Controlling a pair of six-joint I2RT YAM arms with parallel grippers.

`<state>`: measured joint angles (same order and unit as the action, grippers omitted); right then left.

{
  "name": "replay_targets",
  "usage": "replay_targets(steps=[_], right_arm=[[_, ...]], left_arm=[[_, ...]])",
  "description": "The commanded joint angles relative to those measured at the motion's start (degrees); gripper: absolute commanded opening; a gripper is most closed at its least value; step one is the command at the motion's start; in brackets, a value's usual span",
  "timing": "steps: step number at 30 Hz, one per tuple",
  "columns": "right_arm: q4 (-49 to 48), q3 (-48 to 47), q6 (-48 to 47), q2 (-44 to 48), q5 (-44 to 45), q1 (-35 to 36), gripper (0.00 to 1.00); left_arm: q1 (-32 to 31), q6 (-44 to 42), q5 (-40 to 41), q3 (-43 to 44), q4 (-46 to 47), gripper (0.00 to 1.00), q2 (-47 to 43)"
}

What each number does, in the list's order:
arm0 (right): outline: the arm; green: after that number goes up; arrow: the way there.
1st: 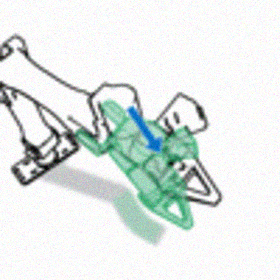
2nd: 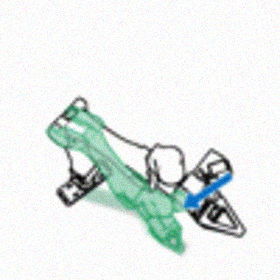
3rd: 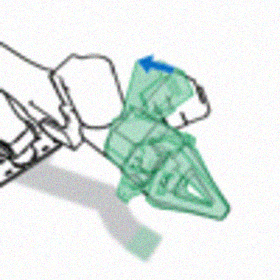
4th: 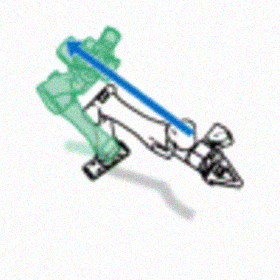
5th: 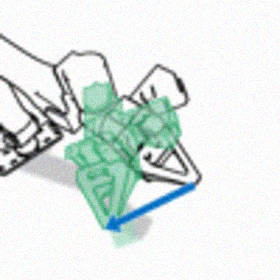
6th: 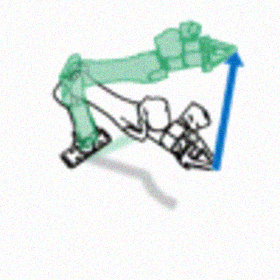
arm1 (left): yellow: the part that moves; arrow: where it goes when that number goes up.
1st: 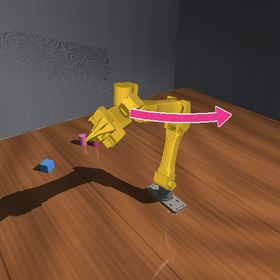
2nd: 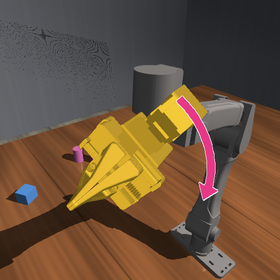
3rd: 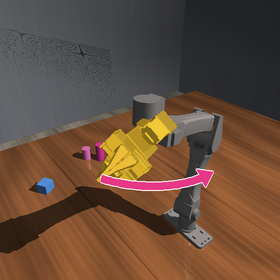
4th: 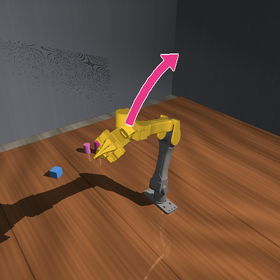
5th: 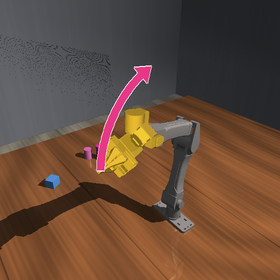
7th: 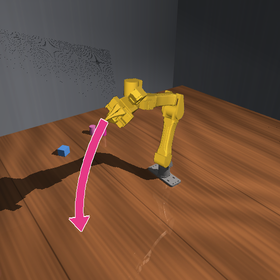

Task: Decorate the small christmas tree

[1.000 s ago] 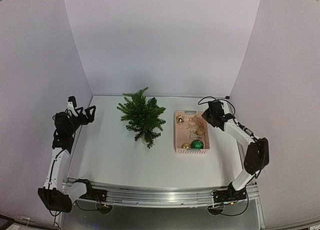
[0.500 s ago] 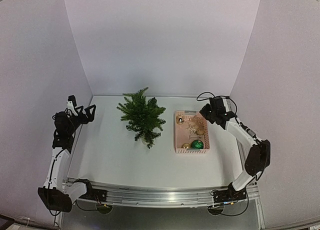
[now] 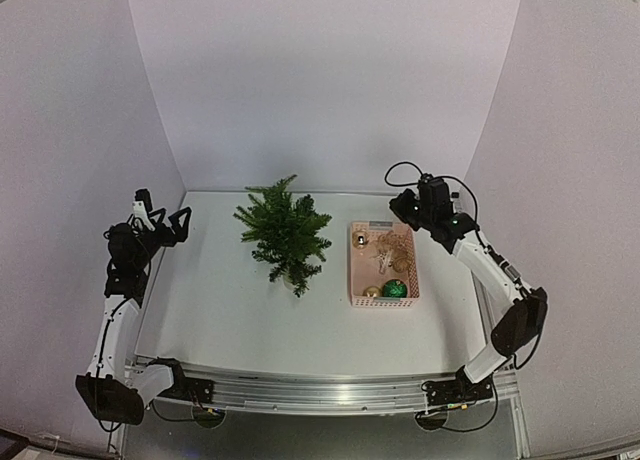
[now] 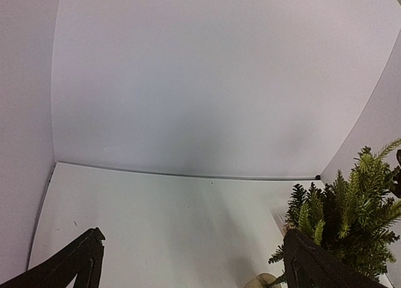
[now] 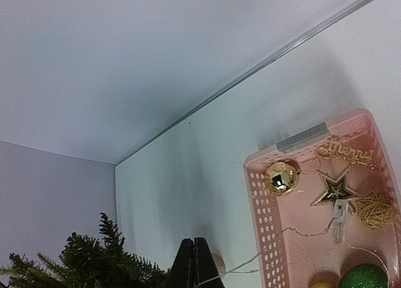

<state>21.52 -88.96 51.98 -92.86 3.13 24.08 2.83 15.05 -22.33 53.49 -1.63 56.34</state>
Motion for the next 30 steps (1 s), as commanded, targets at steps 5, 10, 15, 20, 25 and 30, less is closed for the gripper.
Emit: replay_targets(steps=[5, 10, 15, 20, 25, 30], right_arm=[[-0.36, -8.77, -5.88, -0.29, -5.44, 1.2, 0.0], [-0.4, -12.63, -7.28, -1.32, -9.36, 1.96, 0.0], [-0.41, -15.88, -9.84, -1.21, -12.55, 3.35, 0.0], [-0.34, -19.49, -14.36, 0.58, -15.75, 5.01, 0.0], [-0.34, -21.51, -18.12, 3.98, -16.91, 5.68, 0.0], [-0.13, -21.4, -20.46, 6.65, -23.53, 6.27, 0.0]], left_arm=[[0.04, -1.65, -0.4, -0.25, 3.03, 1.0, -1.15], [0.06, -2.05, -0.44, -0.3, 3.22, 1.0, -1.23], [0.05, -2.47, -0.45, -0.11, 3.79, 1.0, -1.14], [0.05, -2.65, -1.43, 0.89, 4.4, 1.0, -0.67], [0.06, -2.72, -3.71, 2.91, 4.86, 1.0, 0.13], [0.01, -3.01, -7.94, 5.45, 4.52, 1.0, 0.91]])
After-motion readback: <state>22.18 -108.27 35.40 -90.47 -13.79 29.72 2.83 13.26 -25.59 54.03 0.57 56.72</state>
